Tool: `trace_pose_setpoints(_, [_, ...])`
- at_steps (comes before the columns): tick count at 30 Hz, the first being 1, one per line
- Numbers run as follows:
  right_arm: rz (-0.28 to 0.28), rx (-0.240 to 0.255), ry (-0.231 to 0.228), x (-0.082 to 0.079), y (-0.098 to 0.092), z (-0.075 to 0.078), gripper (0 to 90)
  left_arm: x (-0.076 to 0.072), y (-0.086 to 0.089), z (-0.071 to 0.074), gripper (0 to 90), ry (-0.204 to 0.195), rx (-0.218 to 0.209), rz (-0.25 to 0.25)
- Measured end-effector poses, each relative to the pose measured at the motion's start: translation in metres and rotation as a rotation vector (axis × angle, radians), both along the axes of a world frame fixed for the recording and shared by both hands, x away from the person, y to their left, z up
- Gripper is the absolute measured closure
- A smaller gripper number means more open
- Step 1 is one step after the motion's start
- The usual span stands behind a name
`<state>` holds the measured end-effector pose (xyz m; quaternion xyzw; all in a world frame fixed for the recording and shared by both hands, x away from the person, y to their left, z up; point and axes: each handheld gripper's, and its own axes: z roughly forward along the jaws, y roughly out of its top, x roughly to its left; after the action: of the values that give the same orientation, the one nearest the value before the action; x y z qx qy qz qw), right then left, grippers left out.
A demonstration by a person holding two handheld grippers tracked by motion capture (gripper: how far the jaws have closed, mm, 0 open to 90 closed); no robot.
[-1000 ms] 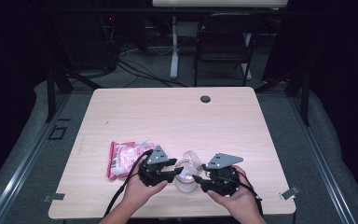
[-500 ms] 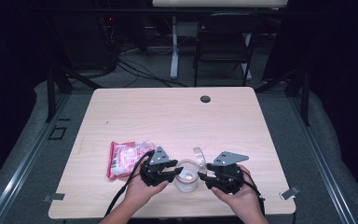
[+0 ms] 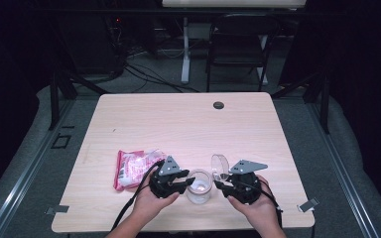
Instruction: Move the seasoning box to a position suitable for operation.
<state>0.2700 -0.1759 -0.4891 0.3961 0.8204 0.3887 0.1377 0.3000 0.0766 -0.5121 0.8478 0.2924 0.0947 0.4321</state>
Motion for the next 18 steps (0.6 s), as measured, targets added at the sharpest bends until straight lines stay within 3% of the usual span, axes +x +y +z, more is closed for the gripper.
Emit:
trace_pose_setpoints(10, [-0.019, 0.011, -0.001, 0.0006, 0.0002, -0.0003, 66.8, -0.0005, 0.0000, 0.0003, 63.8, 0.001, 0.001, 0.004])
trace_pose_setpoints(18, [-0.033, 0.038, -0.011, 0.0052, -0.0025, -0.0001, 70.7, -0.0018, 0.0074, 0.0054, 63.9, 0.000, -0.028, 0.015])
